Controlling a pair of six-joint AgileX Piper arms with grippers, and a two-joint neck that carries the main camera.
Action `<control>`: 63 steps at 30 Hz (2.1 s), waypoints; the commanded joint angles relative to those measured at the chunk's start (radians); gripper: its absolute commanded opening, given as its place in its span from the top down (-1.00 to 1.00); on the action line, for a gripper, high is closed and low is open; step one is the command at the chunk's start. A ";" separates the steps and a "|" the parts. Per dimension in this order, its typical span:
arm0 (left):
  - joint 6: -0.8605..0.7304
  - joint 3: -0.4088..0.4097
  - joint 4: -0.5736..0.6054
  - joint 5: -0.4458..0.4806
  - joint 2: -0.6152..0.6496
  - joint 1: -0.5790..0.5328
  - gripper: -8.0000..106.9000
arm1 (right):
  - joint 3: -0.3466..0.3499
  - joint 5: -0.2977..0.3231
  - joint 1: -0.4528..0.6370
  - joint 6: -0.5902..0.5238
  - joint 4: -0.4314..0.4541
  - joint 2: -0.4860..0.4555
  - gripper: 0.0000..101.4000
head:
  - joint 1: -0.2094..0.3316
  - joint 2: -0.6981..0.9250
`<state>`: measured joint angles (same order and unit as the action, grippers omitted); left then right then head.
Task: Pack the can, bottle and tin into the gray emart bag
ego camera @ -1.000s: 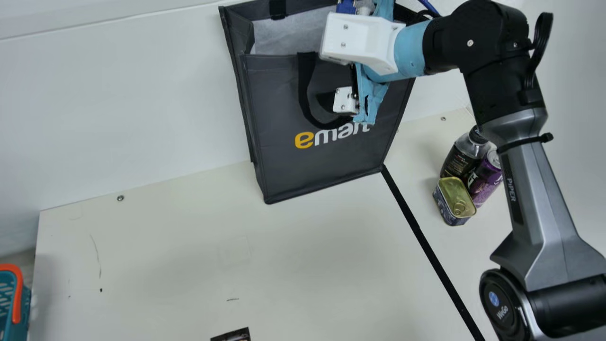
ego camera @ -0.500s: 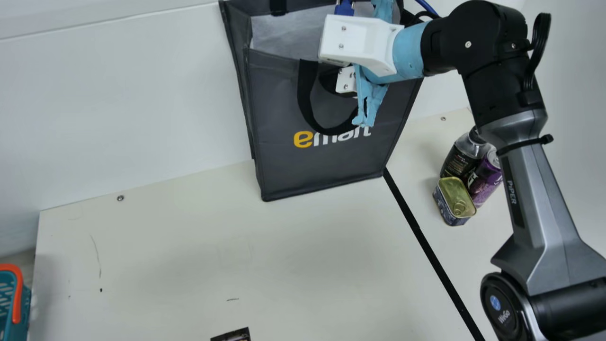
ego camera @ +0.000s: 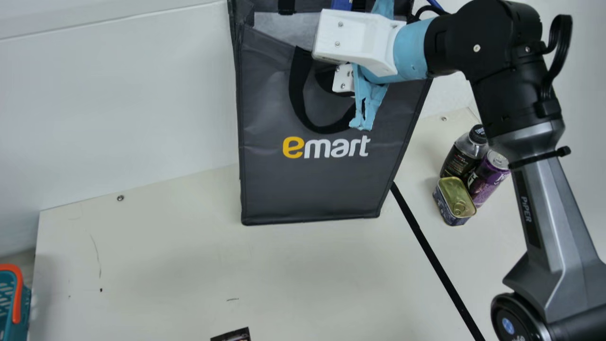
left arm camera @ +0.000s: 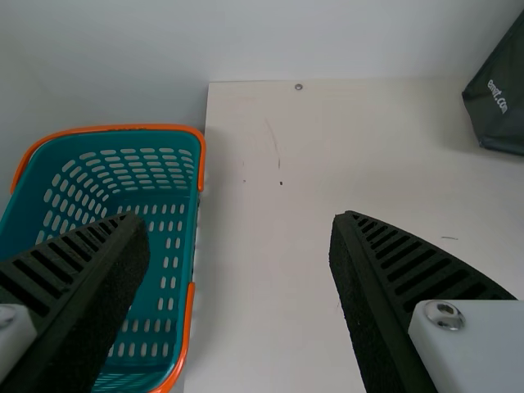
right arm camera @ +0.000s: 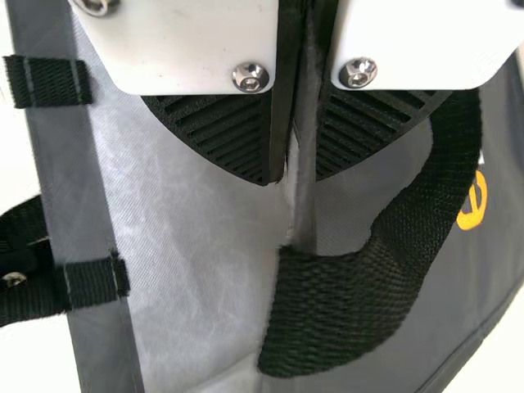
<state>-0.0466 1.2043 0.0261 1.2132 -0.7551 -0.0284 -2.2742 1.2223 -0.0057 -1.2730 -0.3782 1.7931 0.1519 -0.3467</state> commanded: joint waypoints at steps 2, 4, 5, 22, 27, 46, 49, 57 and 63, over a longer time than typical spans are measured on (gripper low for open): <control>0.000 0.000 0.000 0.000 0.000 0.000 -0.71 | 0.013 -0.002 -0.011 0.006 0.011 -0.023 1.00 | 0.023 -0.002; 0.000 0.000 0.000 0.000 0.000 0.000 -0.71 | 0.024 -0.002 -0.019 0.013 0.019 -0.040 1.00 | 0.023 -0.002; 0.000 0.000 0.000 0.000 0.000 0.000 -0.71 | 0.029 -0.002 -0.023 0.016 0.023 -0.049 1.00 | 0.023 -0.002; 0.000 0.000 0.000 0.000 0.000 0.000 -0.71 | 0.137 -0.002 -0.116 0.081 0.104 -0.208 1.00 | 0.023 -0.002; 0.000 0.000 0.000 0.000 0.000 0.000 -0.71 | 0.175 -0.002 -0.149 0.101 0.129 -0.257 1.00 | 0.023 -0.002; 0.000 0.000 0.000 0.000 0.000 0.000 -0.71 | 0.356 -0.002 -0.238 0.157 0.204 -0.425 1.00 | 0.023 -0.002; 0.000 0.000 0.000 0.000 0.000 0.000 -0.71 | 0.379 -0.002 -0.239 0.157 0.207 -0.442 1.00 | 0.023 -0.002; 0.000 0.000 0.000 0.000 0.000 0.000 -0.71 | 0.449 -0.002 -0.243 0.147 0.205 -0.485 1.00 | 0.023 -0.002; 0.000 0.000 0.000 0.000 0.000 0.000 -0.71 | 0.509 -0.002 -0.250 0.143 0.200 -0.513 1.00 | 0.023 -0.002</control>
<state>-0.0466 1.2043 0.0261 1.2132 -0.7551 -0.0284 -1.7749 1.2200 -0.2539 -1.1292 -0.1741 1.2819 0.1519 -0.3482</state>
